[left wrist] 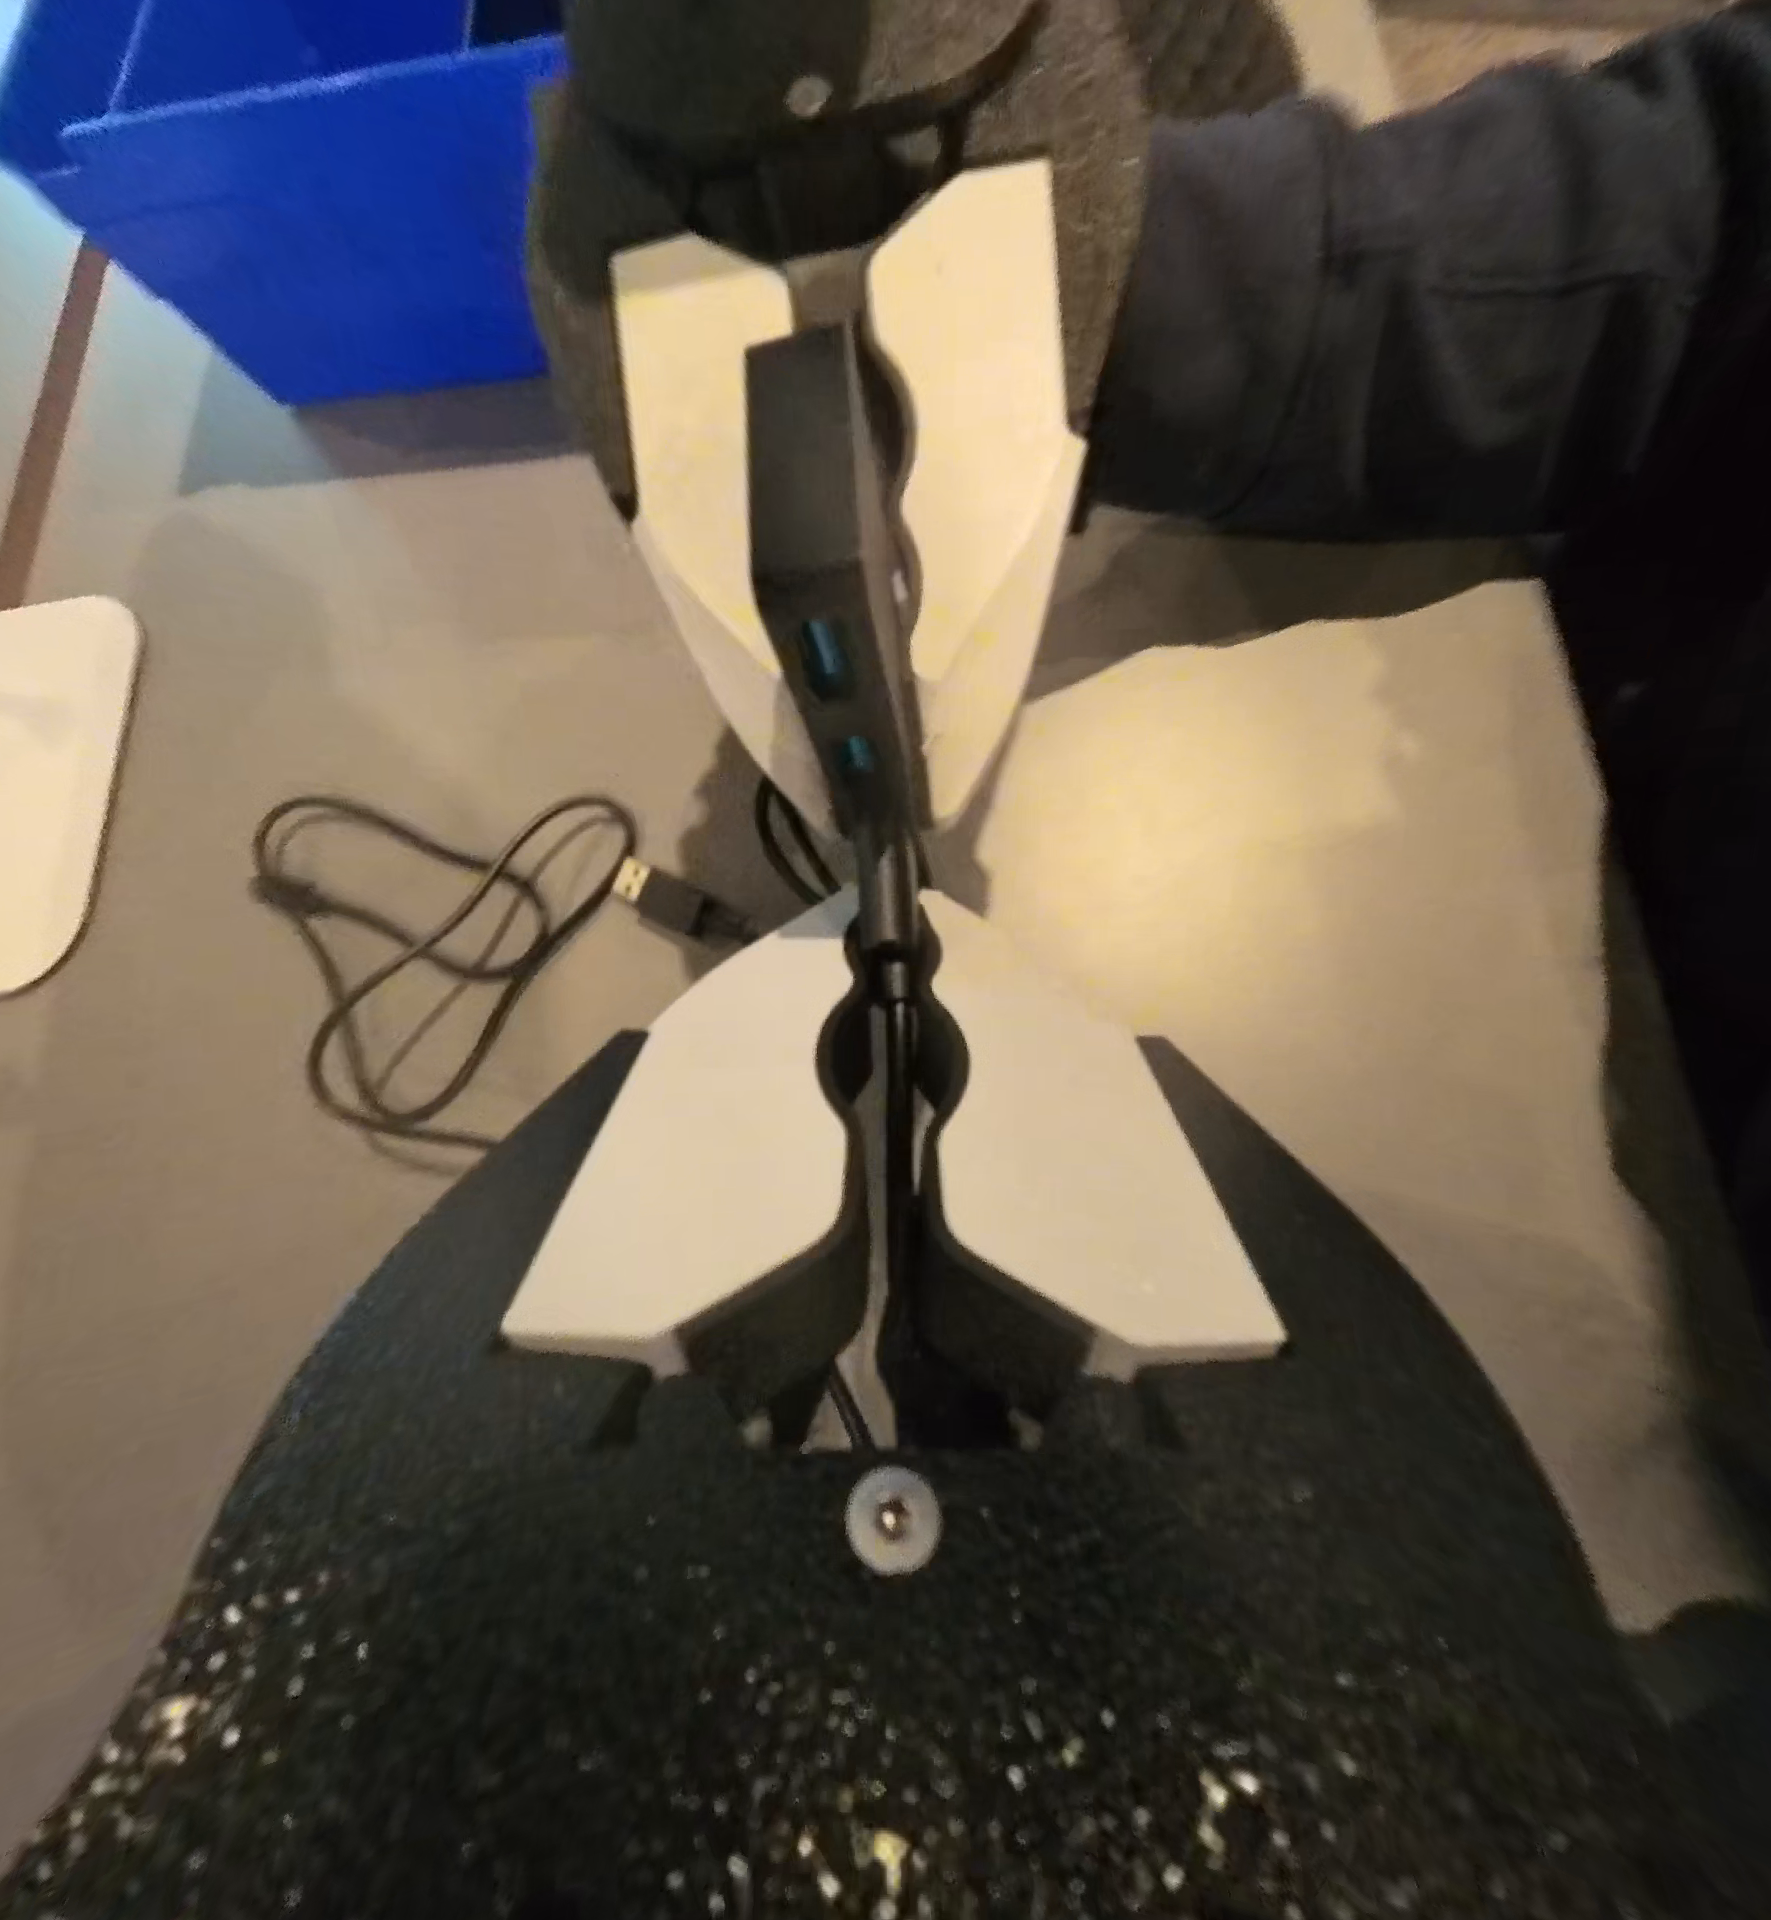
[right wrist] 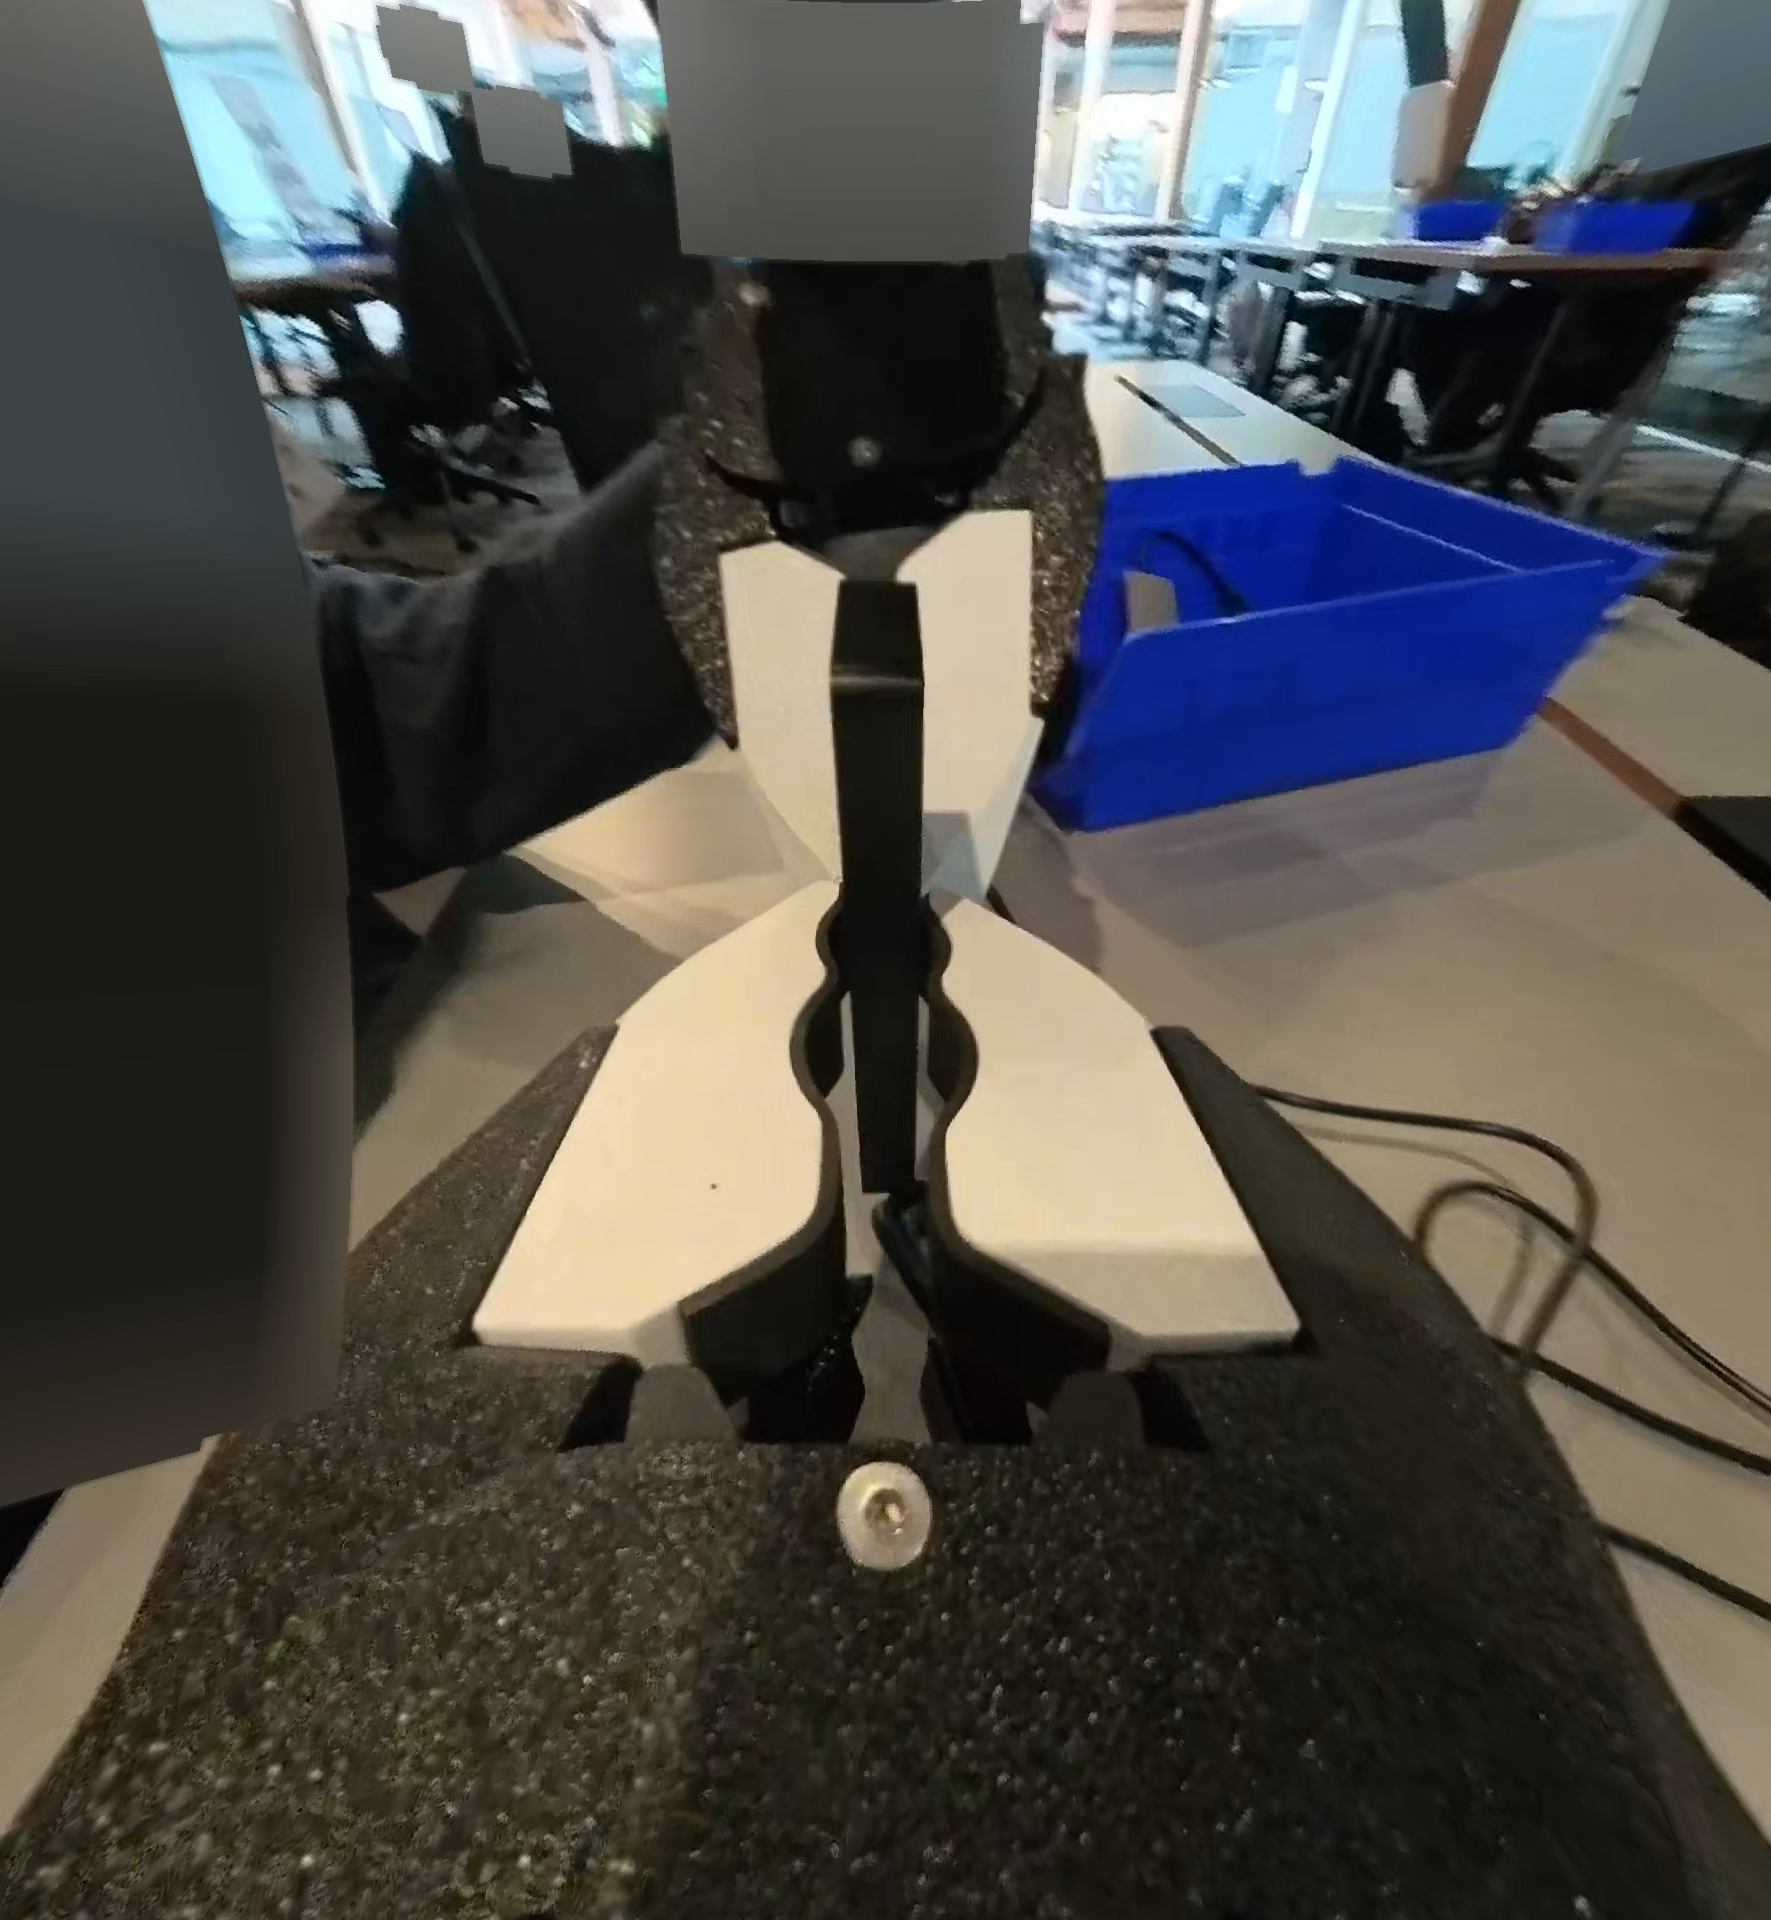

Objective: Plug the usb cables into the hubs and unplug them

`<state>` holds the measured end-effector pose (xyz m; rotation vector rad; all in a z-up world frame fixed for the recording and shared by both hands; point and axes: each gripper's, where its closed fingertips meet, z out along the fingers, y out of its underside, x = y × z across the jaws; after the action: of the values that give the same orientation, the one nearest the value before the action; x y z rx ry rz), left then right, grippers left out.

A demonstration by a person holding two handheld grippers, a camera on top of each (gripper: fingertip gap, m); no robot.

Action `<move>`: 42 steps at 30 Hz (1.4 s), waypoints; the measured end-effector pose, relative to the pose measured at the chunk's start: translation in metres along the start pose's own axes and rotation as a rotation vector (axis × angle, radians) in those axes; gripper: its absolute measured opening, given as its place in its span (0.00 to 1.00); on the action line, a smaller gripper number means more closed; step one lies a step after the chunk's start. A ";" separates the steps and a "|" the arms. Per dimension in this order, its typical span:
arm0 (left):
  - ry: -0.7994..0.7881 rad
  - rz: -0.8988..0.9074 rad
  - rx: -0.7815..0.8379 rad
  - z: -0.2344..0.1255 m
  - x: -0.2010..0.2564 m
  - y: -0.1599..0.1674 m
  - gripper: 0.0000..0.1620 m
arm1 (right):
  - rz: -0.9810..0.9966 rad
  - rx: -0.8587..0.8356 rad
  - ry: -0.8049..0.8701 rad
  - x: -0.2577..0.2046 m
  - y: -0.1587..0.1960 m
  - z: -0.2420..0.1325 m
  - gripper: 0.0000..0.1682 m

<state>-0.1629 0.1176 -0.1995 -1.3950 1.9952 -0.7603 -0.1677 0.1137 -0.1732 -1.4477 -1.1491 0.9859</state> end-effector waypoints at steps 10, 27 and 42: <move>0.041 -0.088 0.002 0.009 0.003 0.006 0.03 | 0.049 -0.037 -0.024 0.001 0.011 0.001 0.07; -0.015 -0.031 0.092 -0.002 0.000 -0.011 0.05 | 0.015 -0.007 -0.017 -0.001 0.005 -0.005 0.07; 0.039 -0.006 0.201 0.003 0.007 -0.018 0.05 | 0.001 -0.082 -0.031 -0.008 0.008 -0.014 0.07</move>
<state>-0.1510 0.1049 -0.1894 -1.2780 1.8860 -0.9681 -0.1544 0.1029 -0.1786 -1.5026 -1.2243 0.9745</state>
